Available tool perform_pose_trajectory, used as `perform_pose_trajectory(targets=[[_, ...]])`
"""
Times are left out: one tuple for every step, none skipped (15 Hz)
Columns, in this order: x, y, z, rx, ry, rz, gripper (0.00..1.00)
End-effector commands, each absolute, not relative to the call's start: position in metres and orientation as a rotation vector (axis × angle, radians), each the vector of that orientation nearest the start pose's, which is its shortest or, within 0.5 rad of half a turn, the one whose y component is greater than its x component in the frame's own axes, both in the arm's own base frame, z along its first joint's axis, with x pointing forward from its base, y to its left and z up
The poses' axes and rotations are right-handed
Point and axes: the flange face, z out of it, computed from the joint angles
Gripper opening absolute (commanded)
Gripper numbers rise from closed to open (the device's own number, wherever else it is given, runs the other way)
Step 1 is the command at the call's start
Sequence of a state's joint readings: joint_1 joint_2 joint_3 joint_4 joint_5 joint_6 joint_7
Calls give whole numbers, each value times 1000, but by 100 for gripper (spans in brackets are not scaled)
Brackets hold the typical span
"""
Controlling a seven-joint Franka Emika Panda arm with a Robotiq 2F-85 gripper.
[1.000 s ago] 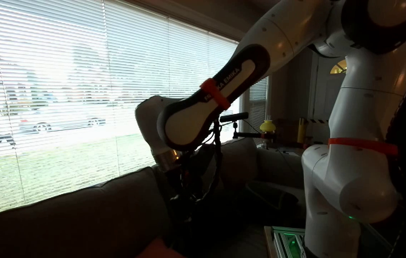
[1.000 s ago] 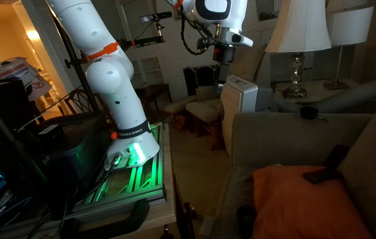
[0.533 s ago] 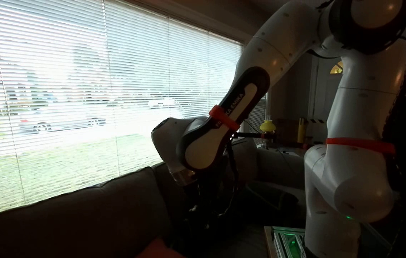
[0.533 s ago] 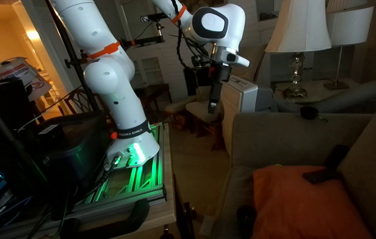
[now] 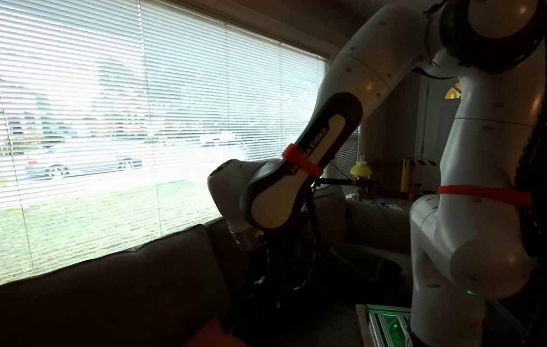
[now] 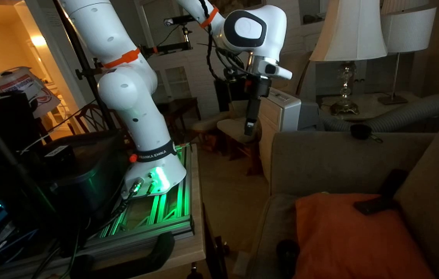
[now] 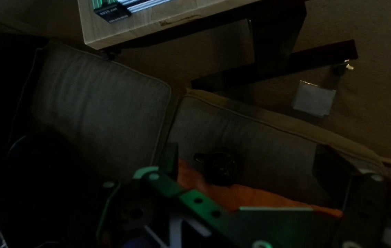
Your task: Put the black mug on the orange pillow
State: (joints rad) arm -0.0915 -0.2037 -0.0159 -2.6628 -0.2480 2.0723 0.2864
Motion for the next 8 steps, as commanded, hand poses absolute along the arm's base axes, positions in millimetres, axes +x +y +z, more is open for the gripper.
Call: perform_pose_trajectory(targets=[[352,-81,252,-3277,385,494,100],[350,-91,243,-3292,389,461,100],[347,-102,232,-3319,397,429,100],[343,-112,222,-3347,407,410,100],[343,-124,211,-3362,441,401,100],[338,-133,197,-3382,506,382,100],[332,-140,186,-3400,579,371,100],[330,-159,181,-3418,675,359,100]])
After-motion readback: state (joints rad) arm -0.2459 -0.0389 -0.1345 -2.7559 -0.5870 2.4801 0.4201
